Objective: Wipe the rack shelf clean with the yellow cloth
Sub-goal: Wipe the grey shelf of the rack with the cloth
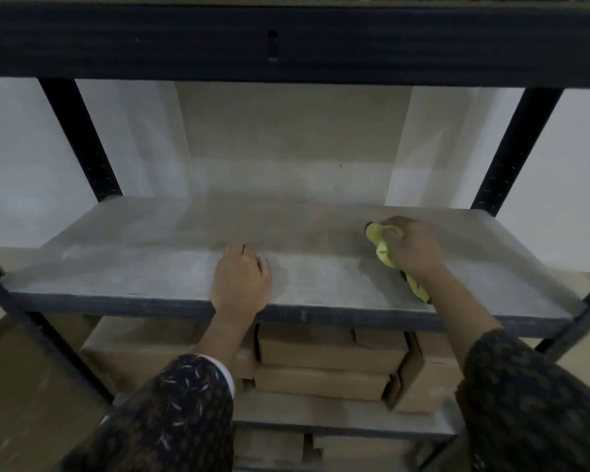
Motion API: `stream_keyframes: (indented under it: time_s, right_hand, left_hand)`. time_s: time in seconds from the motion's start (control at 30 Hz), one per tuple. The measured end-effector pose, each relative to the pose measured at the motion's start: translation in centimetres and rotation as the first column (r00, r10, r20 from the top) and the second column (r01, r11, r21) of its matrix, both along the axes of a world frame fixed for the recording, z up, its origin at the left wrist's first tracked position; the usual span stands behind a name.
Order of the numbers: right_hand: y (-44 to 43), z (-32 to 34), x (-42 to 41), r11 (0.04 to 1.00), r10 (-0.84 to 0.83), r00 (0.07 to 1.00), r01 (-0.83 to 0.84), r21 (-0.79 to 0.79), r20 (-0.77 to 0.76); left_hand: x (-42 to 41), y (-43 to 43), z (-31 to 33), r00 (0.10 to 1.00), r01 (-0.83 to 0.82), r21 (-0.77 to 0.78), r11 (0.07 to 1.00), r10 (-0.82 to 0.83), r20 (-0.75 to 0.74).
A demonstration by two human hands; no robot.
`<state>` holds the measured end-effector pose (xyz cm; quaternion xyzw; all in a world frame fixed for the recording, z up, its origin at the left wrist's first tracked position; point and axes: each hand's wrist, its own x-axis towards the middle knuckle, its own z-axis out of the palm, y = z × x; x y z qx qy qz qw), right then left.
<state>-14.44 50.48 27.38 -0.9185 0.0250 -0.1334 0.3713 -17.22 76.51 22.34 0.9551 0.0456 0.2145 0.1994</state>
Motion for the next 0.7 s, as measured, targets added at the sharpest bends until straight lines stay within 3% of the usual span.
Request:
stream_keyframes:
  time_s: [0.07,0.17,0.27,0.4,0.47,0.53,0.6,0.7]
  right_hand:
    - [0.7,-1.9,1.2,0.983,0.026,0.981,-0.061,-0.176,-0.193]
    - [3.2,-3.4,0.6,0.906,0.104,0.971,-0.183,-0.382,-0.217]
    - [5.1,-2.8,-1.9,0.880,0.239,0.954,-0.291,-0.376,-0.179]
    - [6.7,-1.9,-6.9,0.868,0.451,0.890,-0.455,-0.200,-0.069]
    - [6.6,-1.6,-7.7,0.872,0.474,0.878,-0.478,-0.106,-0.067]
    - [5.9,-1.0,-7.0,0.903,0.427,0.903,-0.428,-0.025,-0.033]
    - [4.9,-0.4,-4.9,0.970,0.230,0.971,-0.234,0.070,0.065]
    - [2.8,0.2,-0.6,0.996,-0.083,0.989,0.084,-0.007,0.124]
  left_hand:
    - [0.1,0.1,-0.1,1.000,-0.002,0.004,1.000,0.002,-0.007]
    - [0.1,0.1,-0.2,1.000,0.001,0.005,1.000,-0.001,-0.001]
    - [0.2,0.1,-0.2,1.000,-0.001,0.016,1.000,0.001,-0.004]
    - [0.2,-0.1,-0.2,1.000,-0.013,0.017,1.000,0.014,-0.026]
    - [0.1,0.0,-0.1,0.999,-0.002,0.028,1.000,0.003,-0.047]
    - [0.2,0.1,0.0,0.998,0.025,0.042,0.999,-0.023,-0.065]
    - [0.5,0.6,0.5,0.994,0.074,0.032,0.997,-0.071,-0.078]
    - [0.9,2.3,1.2,0.989,0.124,-0.027,0.992,-0.126,-0.073]
